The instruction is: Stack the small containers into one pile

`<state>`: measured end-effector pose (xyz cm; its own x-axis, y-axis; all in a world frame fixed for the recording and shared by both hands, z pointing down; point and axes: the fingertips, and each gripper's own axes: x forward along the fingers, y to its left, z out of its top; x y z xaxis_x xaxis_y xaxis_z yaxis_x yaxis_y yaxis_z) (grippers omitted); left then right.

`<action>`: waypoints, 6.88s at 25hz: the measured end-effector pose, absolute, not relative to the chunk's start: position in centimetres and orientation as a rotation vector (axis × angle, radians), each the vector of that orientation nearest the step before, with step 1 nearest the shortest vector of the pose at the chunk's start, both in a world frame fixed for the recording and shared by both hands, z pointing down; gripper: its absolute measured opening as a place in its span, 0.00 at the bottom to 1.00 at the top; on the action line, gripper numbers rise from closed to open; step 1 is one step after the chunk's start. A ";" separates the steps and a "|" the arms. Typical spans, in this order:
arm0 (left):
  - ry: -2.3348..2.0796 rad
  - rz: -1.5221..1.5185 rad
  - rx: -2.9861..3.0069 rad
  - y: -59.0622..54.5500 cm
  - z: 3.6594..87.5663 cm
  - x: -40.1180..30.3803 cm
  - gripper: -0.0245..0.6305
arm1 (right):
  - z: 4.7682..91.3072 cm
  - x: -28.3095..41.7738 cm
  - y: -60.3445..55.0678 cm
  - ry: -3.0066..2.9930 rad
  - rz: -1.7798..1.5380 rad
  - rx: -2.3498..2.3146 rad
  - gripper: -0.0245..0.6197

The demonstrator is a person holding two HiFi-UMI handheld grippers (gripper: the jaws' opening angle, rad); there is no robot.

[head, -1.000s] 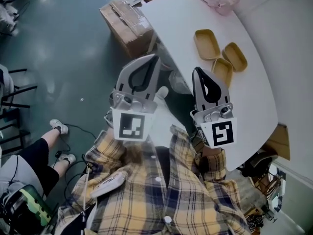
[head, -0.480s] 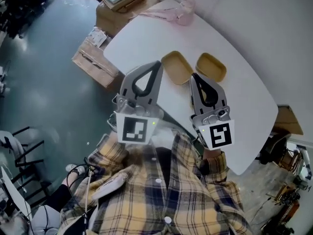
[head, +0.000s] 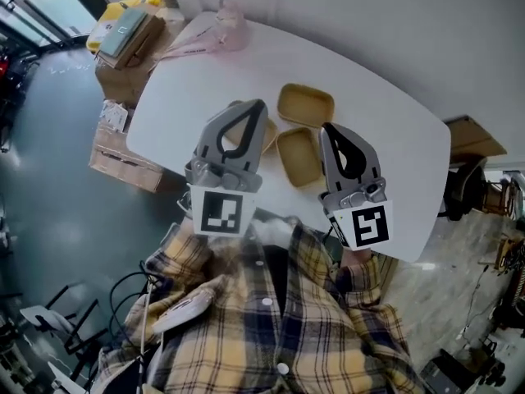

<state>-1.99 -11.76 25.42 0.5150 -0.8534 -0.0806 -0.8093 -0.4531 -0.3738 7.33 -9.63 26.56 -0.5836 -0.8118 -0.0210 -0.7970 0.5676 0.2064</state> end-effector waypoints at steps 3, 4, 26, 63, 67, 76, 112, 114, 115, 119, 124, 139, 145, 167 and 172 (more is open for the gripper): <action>1.299 -0.160 -2.454 -13.0 26.0 0.0 0.07 | 27.1 9.2 -10.1 -2.640 -0.283 1.472 0.06; 1.276 -0.162 -2.471 -13.3 26.3 0.6 0.07 | 27.3 9.6 -10.2 -2.624 -0.270 1.493 0.06; 0.927 -0.377 -2.834 -21.2 35.0 1.9 0.07 | 33.5 11.4 -15.6 -2.320 0.051 1.713 0.06; 0.580 -1.426 -3.271 -26.9 56.4 4.4 0.23 | 56.5 19.2 -22.4 -1.807 0.995 1.619 0.25; 0.557 -1.463 -3.256 -26.4 56.9 4.7 0.23 | 56.9 19.1 -22.5 -1.774 0.993 1.631 0.13; 0.621 -1.444 -3.293 -26.8 56.5 4.8 0.18 | 54.9 19.5 -22.7 -1.807 1.031 1.796 0.09; 0.087 -1.546 -3.154 -15.7 51.0 8.6 0.08 | 51.1 15.5 -2.0 -1.636 1.633 2.173 0.08; 0.069 -1.624 -3.117 -15.2 51.7 8.2 0.08 | 51.6 15.1 -1.4 -1.613 1.697 2.163 0.08; 0.062 -1.653 -3.101 -15.0 51.9 8.1 0.08 | 51.8 14.8 -1.1 -1.603 1.734 2.161 0.08; 0.030 -1.733 -3.068 -14.7 52.6 8.0 0.08 | 52.9 14.0 -0.5 -1.565 1.886 2.130 0.08; 0.004 -1.799 -2.940 -14.1 54.2 7.9 0.09 | 54.3 13.3 0.2 -1.523 2.001 2.096 0.08; -0.022 -1.865 -2.743 -13.7 57.5 8.0 0.15 | 55.4 15.6 -0.3 -1.455 1.576 2.116 0.18; -0.041 -1.924 -2.665 -13.1 59.0 7.5 0.18 | 55.9 15.9 -0.8 -1.476 1.601 2.117 0.19; 0.147 -1.914 -2.902 -13.5 54.6 6.4 0.14 | 52.4 16.8 -3.5 -1.674 1.569 2.018 0.10; 0.303 -1.836 -3.025 -14.2 51.4 4.4 0.14 | 49.3 15.8 -5.4 -1.816 1.464 1.924 0.10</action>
<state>4.38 -14.15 51.44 0.4736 0.0664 0.8783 -0.3455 -0.9032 0.2546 15.78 -5.38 49.26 -0.1860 -0.7048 0.6846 -0.8184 -0.2745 -0.5049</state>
